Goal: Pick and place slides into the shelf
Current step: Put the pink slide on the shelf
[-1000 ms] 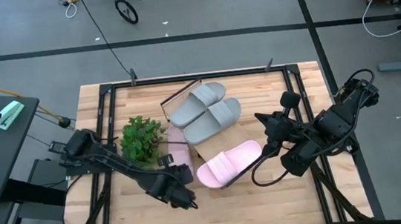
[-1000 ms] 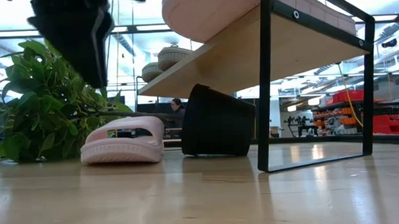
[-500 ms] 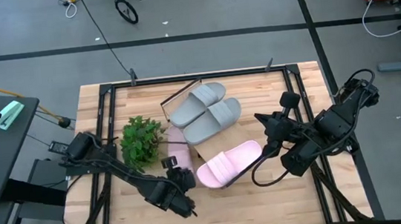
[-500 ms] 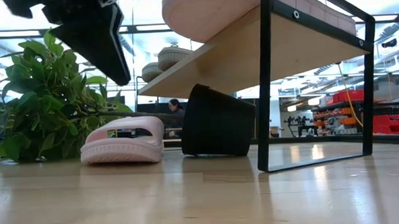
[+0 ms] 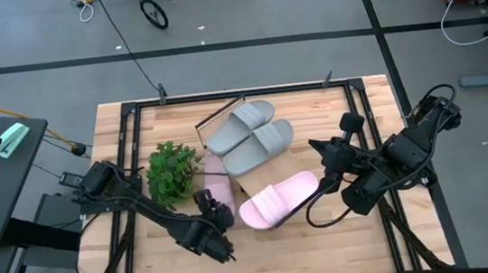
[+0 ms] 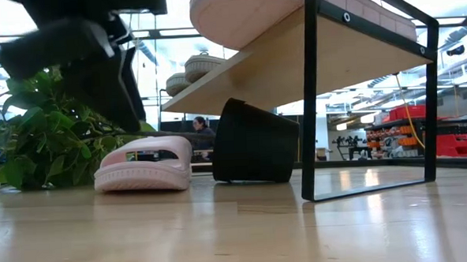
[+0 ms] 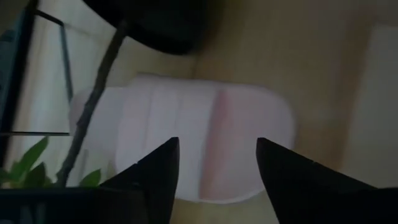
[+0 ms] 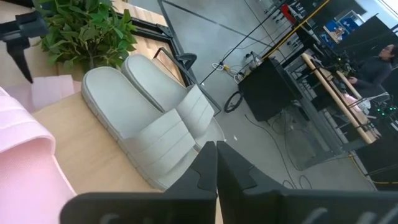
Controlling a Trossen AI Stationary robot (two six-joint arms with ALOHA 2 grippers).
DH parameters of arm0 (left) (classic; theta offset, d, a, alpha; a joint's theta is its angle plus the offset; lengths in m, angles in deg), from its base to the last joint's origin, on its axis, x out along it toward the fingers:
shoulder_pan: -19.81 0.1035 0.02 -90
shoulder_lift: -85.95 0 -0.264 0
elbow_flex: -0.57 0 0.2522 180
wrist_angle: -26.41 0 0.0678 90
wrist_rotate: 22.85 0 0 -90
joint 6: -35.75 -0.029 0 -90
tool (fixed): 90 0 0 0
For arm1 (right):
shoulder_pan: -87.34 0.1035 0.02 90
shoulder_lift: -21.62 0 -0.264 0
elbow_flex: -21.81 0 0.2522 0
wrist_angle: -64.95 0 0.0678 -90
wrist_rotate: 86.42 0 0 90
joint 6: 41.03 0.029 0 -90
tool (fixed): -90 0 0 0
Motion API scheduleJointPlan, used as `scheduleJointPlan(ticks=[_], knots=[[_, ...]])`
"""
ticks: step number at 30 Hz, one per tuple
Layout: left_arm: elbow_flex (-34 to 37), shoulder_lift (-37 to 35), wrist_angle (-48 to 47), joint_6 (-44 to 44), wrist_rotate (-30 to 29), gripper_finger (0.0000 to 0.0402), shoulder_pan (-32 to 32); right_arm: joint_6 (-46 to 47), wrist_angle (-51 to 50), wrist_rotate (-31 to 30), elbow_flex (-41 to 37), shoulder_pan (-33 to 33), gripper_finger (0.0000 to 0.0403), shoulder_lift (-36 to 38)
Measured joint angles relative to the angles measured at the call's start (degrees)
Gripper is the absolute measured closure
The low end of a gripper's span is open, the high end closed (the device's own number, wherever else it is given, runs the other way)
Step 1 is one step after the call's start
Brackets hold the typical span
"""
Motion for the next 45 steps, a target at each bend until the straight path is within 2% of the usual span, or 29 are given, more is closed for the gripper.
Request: scheduleJointPlan(ticks=[5,15,31,36,40,44,45], knots=[[2.3,0.0,0.3,0.1,-3.6,0.0165,0.1,0.1,0.0,0.2,0.0,0.0,0.0402,0.0],[6.8,0.0,7.5,-0.9,-3.6,0.0170,0.1,0.2,0.2,0.2,0.0,0.0,0.0402,0.0],[10.5,0.3,10.8,-1.5,-3.6,0.0177,3.6,0.6,1.6,0.4,0.0,0.0,0.0402,0.0],[10.5,0.6,11.7,-1.5,-3.6,0.0227,4.6,0.7,1.7,0.4,0.0,0.0,0.0402,0.0],[10.5,1.4,12.6,-1.5,-3.3,0.0296,4.7,0.7,1.8,0.4,0.0,0.0,0.0402,0.0],[10.5,2.1,13.0,0.2,-0.8,0.0378,4.7,0.6,2.1,0.5,0.0,0.0,0.0402,0.0],[10.5,2.1,13.1,0.7,-0.3,0.0389,4.7,0.7,2.1,0.6,0.0,0.0,0.0402,0.0]])
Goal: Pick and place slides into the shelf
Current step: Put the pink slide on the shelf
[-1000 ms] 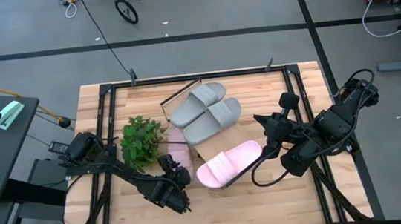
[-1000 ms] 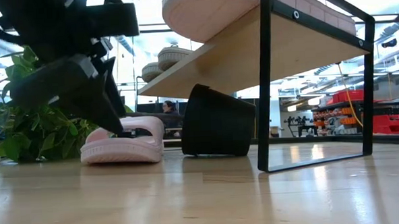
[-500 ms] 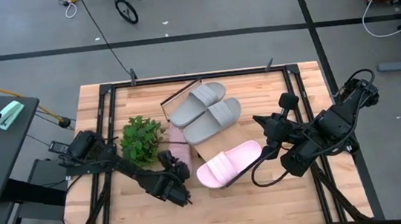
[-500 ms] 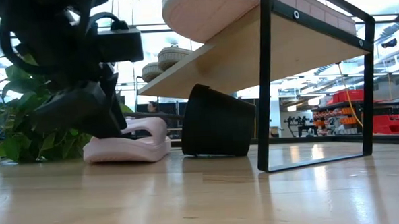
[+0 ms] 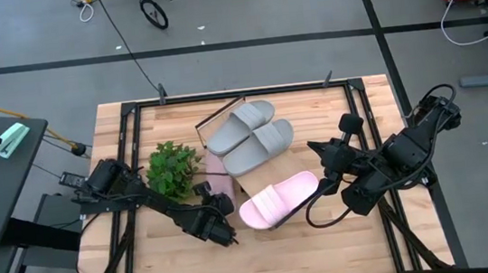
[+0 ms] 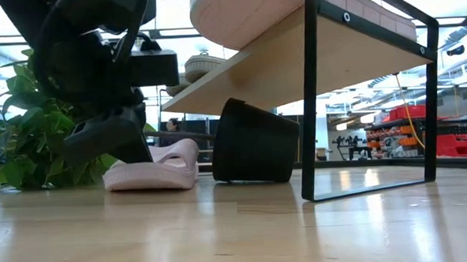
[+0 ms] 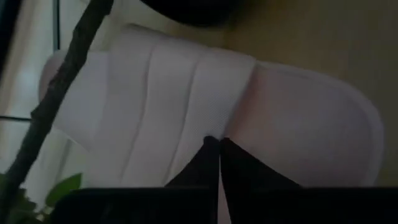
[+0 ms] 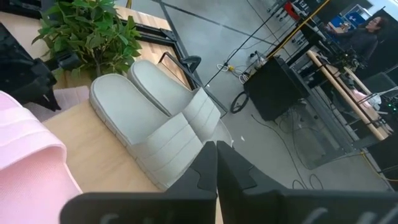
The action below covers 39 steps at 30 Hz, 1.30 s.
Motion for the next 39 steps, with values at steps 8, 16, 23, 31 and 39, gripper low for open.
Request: scheduleJointPlan(ticks=[8,16,23,31,39], knots=[[-1.5,-0.1,-2.5,5.3,6.0,0.0398,-1.3,-0.1,0.0,0.1,0.0,0.0,0.0402,0.0],[-7.4,-0.1,-8.4,9.6,5.1,0.0399,-5.2,-0.1,0.0,0.2,0.0,0.0,0.0402,0.0],[-8.6,-0.1,-11.1,9.1,3.2,0.0382,-6.7,-0.2,0.0,0.2,0.0,0.0,0.0402,0.0],[-8.6,-0.1,-11.2,7.7,-1.6,0.0351,-6.1,-0.1,0.3,0.2,0.0,0.0,0.0402,0.0],[-8.6,-0.1,-9.3,6.2,-1.8,0.0281,-5.8,-0.1,0.9,0.2,0.0,0.0,0.0402,0.0]])
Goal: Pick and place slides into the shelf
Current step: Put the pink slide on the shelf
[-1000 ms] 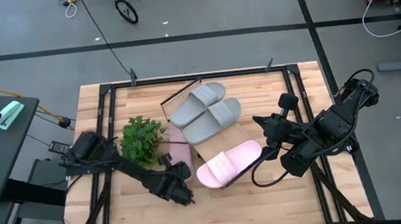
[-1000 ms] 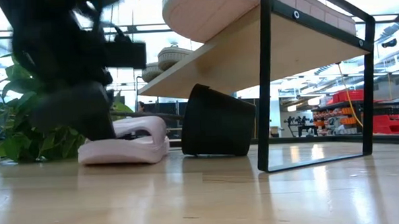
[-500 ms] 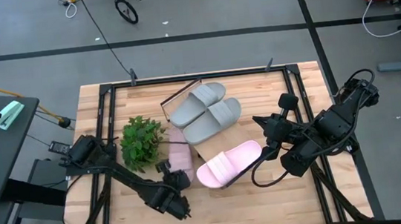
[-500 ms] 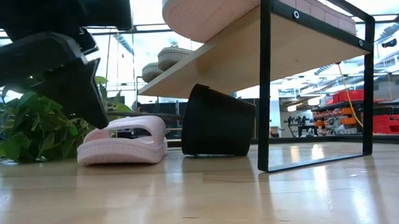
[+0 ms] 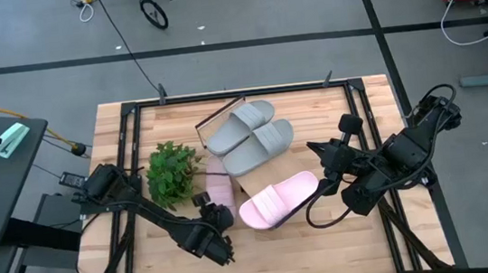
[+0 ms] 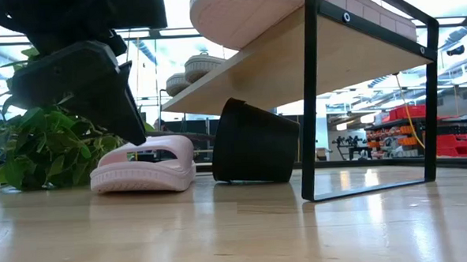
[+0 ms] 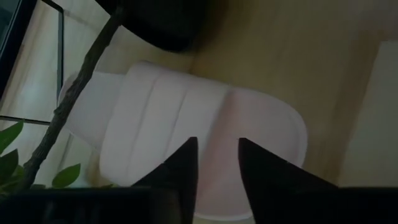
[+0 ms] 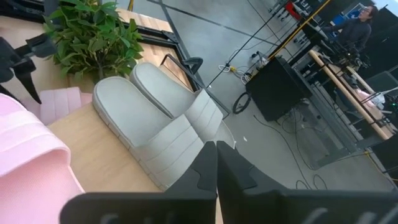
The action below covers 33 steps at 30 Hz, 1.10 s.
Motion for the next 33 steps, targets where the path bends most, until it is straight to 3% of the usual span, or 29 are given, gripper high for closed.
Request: scheduleJointPlan(ticks=[9,17,26,33], knots=[[0.0,0.1,1.6,-6.6,-2.4,0.0196,0.5,0.0,0.0,0.0,0.0,0.0,0.0402,0.0],[0.2,2.6,3.9,-8.1,-2.5,0.0178,2.6,0.0,0.0,0.0,0.0,0.0,0.0402,0.0],[0.2,4.3,3.2,-7.8,-2.8,0.0198,3.5,0.0,0.0,0.0,0.0,0.0,0.0402,0.0],[0.2,4.3,3.0,-6.6,-2.4,0.0266,4.6,0.0,0.0,0.0,0.0,0.0,0.0402,0.0]])
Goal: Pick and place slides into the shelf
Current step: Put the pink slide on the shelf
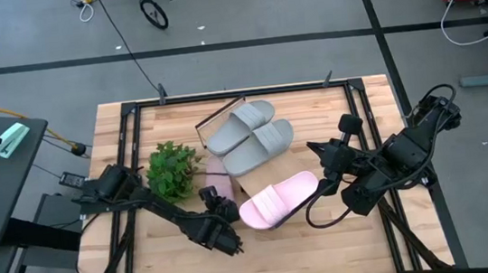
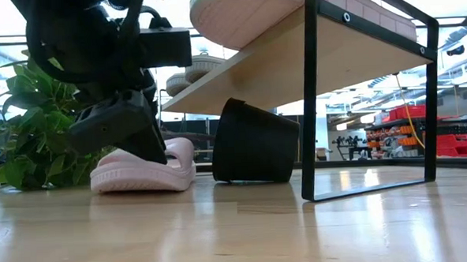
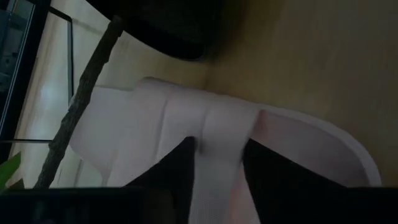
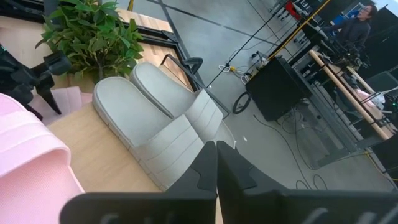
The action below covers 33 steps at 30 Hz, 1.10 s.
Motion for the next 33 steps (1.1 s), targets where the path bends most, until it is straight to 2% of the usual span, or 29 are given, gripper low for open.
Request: scheduleJointPlan(ticks=[10,23,33], knots=[[0.0,0.0,0.1,0.3,2.1,0.0389,0.1,0.0,0.0,0.0,0.0,-0.3,0.0402,0.0],[0.1,0.0,-0.3,10.6,5.8,0.0397,-2.6,0.0,0.0,0.0,0.0,-0.9,0.0402,0.0],[-7.2,0.0,-13.6,16.5,8.5,0.0400,-6.4,0.0,0.1,0.6,0.0,-0.9,0.0402,0.0]])
